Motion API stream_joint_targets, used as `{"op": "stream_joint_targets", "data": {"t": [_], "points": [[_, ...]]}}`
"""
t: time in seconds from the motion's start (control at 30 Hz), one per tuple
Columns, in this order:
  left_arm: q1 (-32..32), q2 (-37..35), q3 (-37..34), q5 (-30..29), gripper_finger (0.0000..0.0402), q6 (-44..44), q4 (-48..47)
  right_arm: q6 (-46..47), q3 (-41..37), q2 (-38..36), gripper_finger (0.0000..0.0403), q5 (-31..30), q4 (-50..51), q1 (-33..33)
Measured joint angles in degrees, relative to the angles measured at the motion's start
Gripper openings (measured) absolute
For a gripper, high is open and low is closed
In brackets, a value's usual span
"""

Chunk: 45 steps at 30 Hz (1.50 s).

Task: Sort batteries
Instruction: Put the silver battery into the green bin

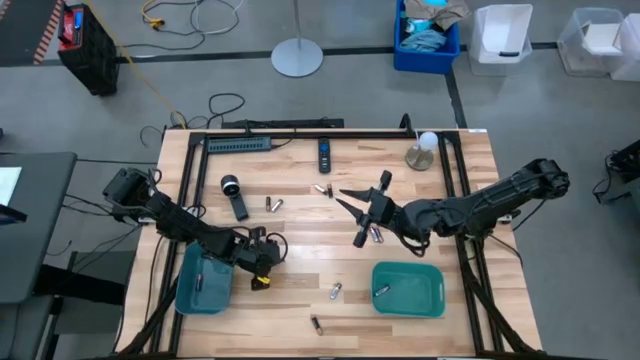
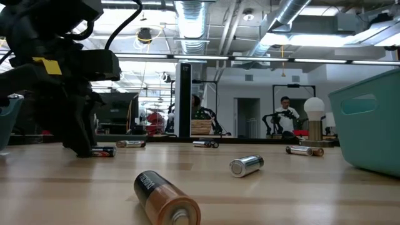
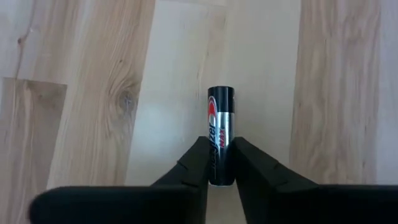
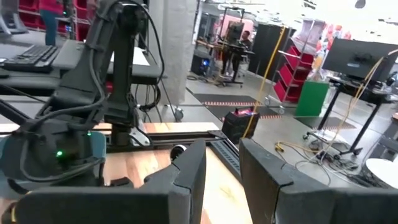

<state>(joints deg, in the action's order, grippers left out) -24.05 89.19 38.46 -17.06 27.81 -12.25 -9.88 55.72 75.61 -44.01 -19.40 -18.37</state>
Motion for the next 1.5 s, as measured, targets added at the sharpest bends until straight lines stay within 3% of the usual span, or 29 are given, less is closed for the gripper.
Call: {"op": "stream_joint_targets", "data": {"t": [0.5, 0.77, 1.03, 1.2, 1.5], "points": [[0.2, 0.3, 0.1, -2.5, 0.004, -5.8, 6.8, -4.1, 0.0, -0.4, 0.0113, -0.1, -1.6, -2.3], [3.2, 0.2, 0.2, -2.5, 0.004, -13.1, 21.0, -9.1, 0.0, -1.4, 0.0113, -5.0, -2.3, -4.3], [9.5, 0.1, 0.7, 1.7, 0.004, -15.2, 40.4, -10.2, 0.0, -8.5, 0.0113, -5.2, -1.0, -7.5], [10.5, 3.9, 6.6, 5.4, 0.004, -17.8, 41.3, -12.5, 0.0, -11.9, 0.0113, -5.5, -0.3, -9.6], [12.3, 21.0, 26.0, 16.1, 0.004, -22.8, 41.3, -14.4, 0.0, -18.2, 0.0113, -5.6, -0.4, -12.0]]}}
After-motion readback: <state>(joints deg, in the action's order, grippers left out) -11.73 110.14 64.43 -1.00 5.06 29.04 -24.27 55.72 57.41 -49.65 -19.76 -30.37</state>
